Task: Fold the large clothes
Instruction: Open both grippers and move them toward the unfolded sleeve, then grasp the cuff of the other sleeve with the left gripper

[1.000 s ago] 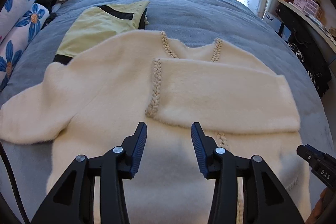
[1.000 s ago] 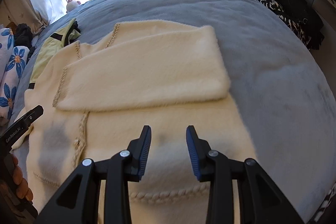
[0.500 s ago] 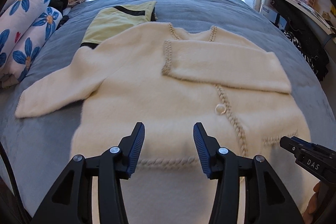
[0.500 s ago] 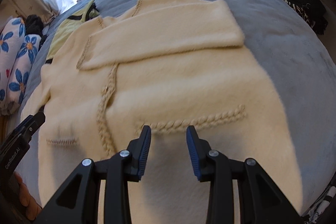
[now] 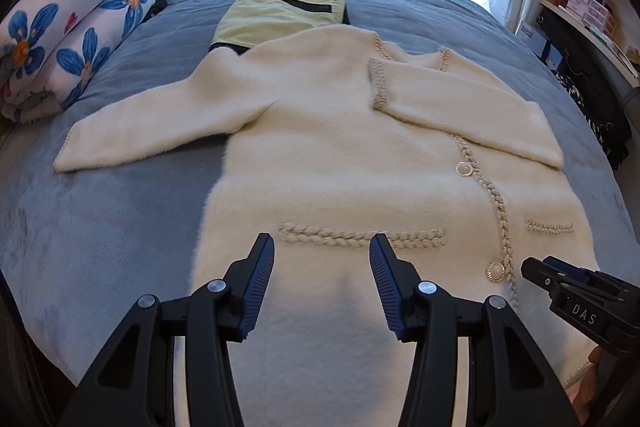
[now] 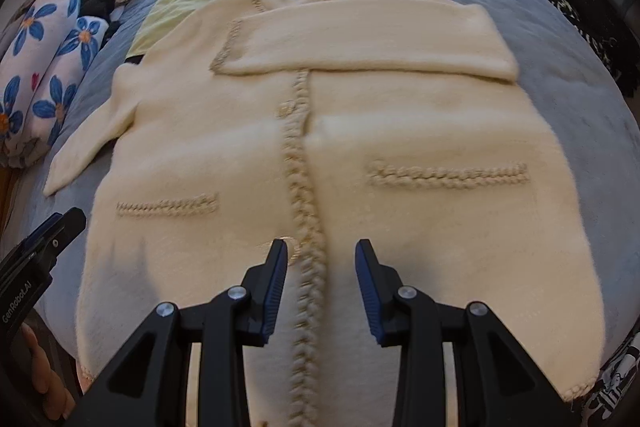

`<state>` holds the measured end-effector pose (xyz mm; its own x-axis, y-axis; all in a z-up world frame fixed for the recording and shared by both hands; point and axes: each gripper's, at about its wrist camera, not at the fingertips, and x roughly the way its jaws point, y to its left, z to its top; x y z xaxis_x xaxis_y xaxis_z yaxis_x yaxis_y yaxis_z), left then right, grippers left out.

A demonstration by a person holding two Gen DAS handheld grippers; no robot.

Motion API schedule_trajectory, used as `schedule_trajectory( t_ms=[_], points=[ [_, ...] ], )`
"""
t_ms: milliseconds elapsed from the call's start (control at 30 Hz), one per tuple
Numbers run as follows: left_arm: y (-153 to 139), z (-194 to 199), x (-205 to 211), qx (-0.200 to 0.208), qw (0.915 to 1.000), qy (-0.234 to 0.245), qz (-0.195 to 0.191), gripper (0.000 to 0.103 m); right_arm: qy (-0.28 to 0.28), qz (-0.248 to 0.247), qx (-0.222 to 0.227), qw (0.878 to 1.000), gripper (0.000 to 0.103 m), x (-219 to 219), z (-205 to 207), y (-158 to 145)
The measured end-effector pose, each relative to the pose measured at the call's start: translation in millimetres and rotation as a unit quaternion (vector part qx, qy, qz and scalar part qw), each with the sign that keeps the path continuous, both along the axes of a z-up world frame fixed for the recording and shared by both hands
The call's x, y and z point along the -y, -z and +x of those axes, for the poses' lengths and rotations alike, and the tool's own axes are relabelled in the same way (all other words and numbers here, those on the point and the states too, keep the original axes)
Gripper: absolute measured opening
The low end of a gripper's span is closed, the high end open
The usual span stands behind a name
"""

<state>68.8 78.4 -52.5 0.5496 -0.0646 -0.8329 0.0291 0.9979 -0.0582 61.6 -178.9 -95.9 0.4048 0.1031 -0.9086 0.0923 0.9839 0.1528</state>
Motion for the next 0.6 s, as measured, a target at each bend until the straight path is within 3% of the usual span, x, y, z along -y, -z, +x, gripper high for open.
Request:
schedule_trajectory(
  t_ms=[300, 600],
  points=[
    [6, -4, -60, -0.005, 0.9991, -0.039, -0.014, 0.049, -0.047, -0.015, 0.003, 0.999, 0.036, -59, 10, -3],
    [26, 22, -136, -0.018, 0.9948, -0.096, -0.028, 0.050, -0.090, -0.022, 0.037, 0.995, 0.036, -123, 38, -11]
  ],
)
